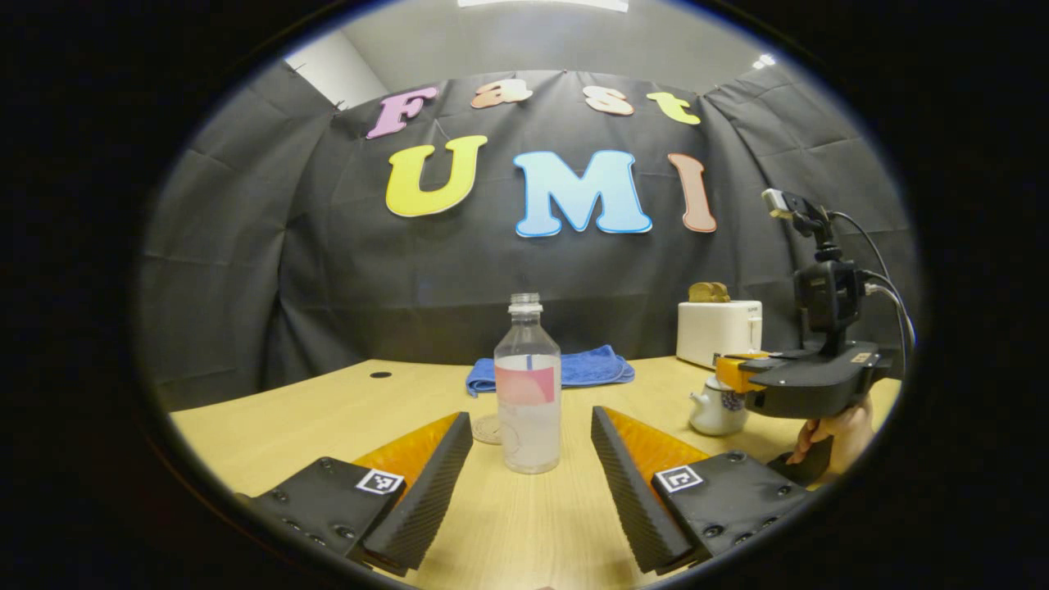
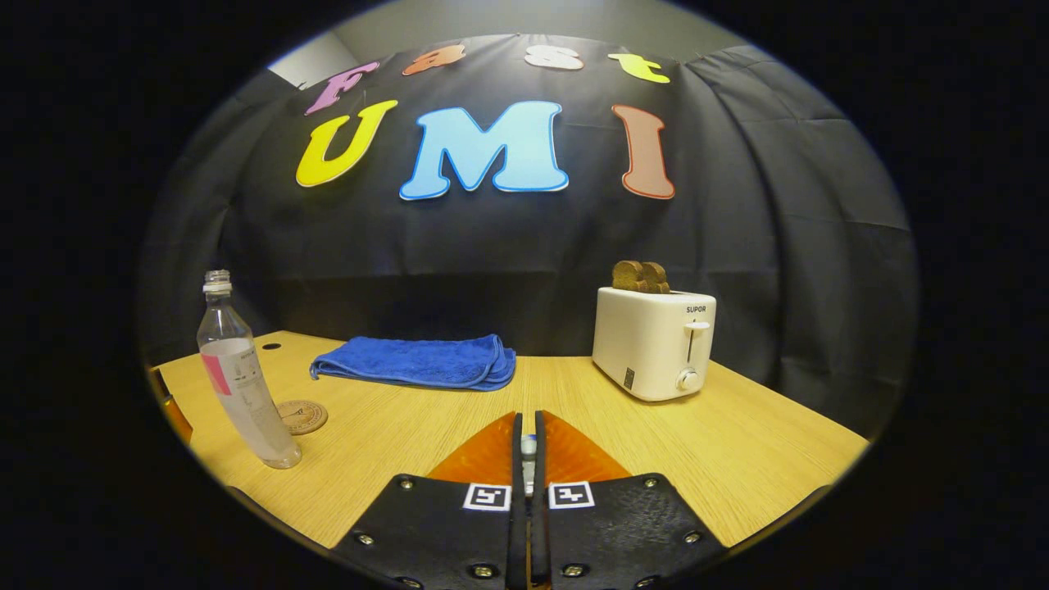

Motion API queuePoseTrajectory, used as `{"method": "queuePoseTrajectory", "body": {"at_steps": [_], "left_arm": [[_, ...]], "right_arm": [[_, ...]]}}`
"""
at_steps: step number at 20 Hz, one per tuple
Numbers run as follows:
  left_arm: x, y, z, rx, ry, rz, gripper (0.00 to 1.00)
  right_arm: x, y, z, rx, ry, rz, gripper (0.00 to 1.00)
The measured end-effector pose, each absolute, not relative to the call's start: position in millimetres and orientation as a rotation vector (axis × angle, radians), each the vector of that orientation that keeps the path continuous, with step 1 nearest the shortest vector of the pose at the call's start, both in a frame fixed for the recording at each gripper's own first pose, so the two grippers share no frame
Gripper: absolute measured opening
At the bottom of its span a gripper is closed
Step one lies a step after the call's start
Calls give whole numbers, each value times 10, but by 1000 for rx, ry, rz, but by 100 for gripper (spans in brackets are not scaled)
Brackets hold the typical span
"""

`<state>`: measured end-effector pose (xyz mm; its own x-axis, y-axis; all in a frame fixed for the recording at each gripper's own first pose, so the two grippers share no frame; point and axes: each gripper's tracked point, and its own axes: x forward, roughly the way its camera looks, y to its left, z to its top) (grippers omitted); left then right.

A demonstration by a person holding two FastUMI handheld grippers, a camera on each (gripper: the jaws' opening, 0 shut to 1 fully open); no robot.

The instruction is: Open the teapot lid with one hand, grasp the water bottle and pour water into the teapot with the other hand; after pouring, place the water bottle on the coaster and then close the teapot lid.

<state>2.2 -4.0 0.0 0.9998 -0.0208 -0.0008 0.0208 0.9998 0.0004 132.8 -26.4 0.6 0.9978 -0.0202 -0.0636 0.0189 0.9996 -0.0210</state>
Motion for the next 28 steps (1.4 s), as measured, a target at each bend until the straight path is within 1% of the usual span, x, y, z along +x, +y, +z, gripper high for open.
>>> {"method": "queuePoseTrajectory", "body": {"at_steps": [4, 7, 12, 16, 19, 23, 28], "left_arm": [[19, -39, 3, 1, 0, -22, 99], [42, -47, 3, 1, -2, -25, 100], [264, -60, 1, 1, -2, -30, 100], [541, -23, -26, 1, 7, -25, 100], [628, -7, -18, 1, 5, -15, 99], [811, -56, -16, 2, 4, -27, 100], [1107, -14, -10, 1, 6, -1, 100]], "right_arm": [[1272, -266, 161, -13, 15, -16, 3], [1123, -218, 368, -14, -39, 1, 3], [573, -16, 569, -9, -98, 80, 3], [119, 116, 526, 15, -112, 139, 2], [-85, 154, 372, 31, -75, 161, 3], [-244, 177, 199, 34, -51, 170, 2], [-313, 179, 153, 28, -43, 181, 2]]}}
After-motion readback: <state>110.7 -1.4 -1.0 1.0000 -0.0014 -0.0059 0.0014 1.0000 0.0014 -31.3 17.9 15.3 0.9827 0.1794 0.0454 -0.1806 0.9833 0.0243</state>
